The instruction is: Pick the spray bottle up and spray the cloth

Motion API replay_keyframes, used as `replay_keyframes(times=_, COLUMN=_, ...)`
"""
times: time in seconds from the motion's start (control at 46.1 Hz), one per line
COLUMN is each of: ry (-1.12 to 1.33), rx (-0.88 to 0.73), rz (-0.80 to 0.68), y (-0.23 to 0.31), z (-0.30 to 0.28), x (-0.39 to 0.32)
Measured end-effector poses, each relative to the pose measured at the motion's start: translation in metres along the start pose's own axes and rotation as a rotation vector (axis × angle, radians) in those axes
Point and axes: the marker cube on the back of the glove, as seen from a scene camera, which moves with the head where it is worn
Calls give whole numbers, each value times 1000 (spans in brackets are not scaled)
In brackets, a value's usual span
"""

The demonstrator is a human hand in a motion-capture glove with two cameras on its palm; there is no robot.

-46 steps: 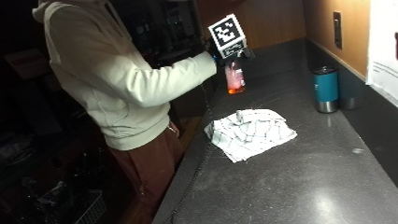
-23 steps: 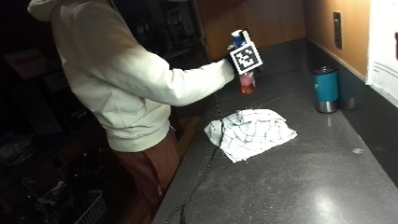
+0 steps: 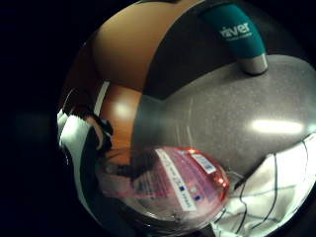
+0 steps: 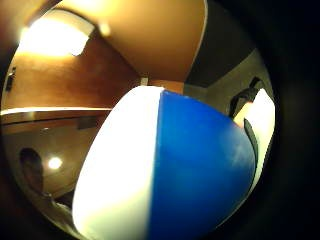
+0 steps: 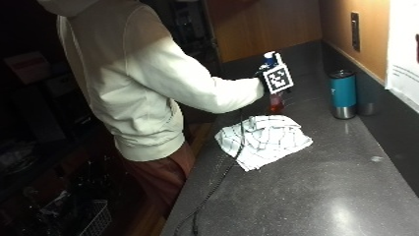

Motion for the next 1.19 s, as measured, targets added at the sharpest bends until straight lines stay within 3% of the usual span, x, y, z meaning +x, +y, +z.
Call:
replay_keyframes(times=0.174, ry=-16, rx=-101, rz=19, y=7, z=35, x=21)
replay_keyframes(times=0.282, ry=15, rx=-37, rz=13, y=-3, z=39, x=34)
replay_keyframes(times=0.39, ry=-49, rx=-206, rz=7, y=17, z=50, x=32)
replay_keyframes(times=0.521, ry=47, rx=-221, rz=-19, y=7, z=58, x=42)
replay_keyframes(times=0.607, ry=-2, rx=-401, rz=-15, y=26, z=45, x=34)
replay_keyframes(times=0.781, ry=43, rx=-515, rz=-72, y=39, z=9, x=31)
replay_keyframes(times=1.193, ry=113, rx=-448, rz=-82, y=40, z=-37, x=14)
